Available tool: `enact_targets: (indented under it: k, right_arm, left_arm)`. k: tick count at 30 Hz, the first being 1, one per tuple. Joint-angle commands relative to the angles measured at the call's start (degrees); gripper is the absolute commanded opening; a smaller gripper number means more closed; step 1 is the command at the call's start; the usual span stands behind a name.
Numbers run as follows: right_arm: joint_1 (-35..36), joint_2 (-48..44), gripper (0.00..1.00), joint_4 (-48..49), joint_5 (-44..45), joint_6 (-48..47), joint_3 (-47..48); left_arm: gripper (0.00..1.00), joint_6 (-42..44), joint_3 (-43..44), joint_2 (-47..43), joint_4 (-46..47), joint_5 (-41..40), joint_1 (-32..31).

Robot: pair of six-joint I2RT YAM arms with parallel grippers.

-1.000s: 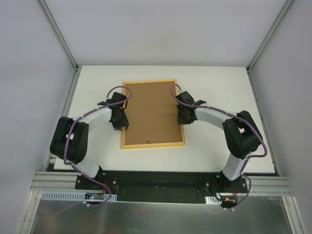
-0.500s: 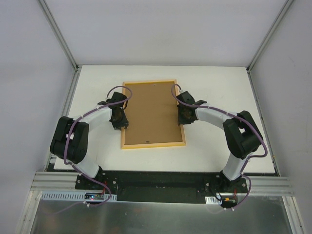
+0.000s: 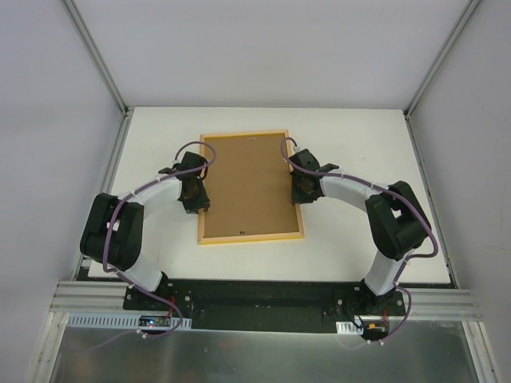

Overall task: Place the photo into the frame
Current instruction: Press the fastener onto the backboard.

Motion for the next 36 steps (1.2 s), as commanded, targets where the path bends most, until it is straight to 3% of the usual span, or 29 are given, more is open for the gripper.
enact_targets:
  k: [1, 11, 20, 36]
  right_arm:
    - [-0.4, 0.0, 0.01, 0.3, 0.3, -0.7, -1.3]
    - [-0.6, 0.3, 0.01, 0.3, -0.1, -0.7, -1.3]
    - [-0.6, 0.7, 0.01, 0.6, -0.3, -0.8, -1.3]
    - [-0.7, 1.2, 0.01, 1.7, -1.3, -1.1, -1.7]
  left_arm:
    - [0.32, 2.2, -1.9, -0.8, -2.3, 2.3, -0.5]
    - [0.38, 2.9, -3.0, -2.0, -1.9, 2.3, -0.5]
    - [0.23, 2.2, -3.7, -1.6, -2.0, 0.4, -0.3]
    - [0.19, -2.7, 0.2, 4.8, 0.7, -0.7, -0.3]
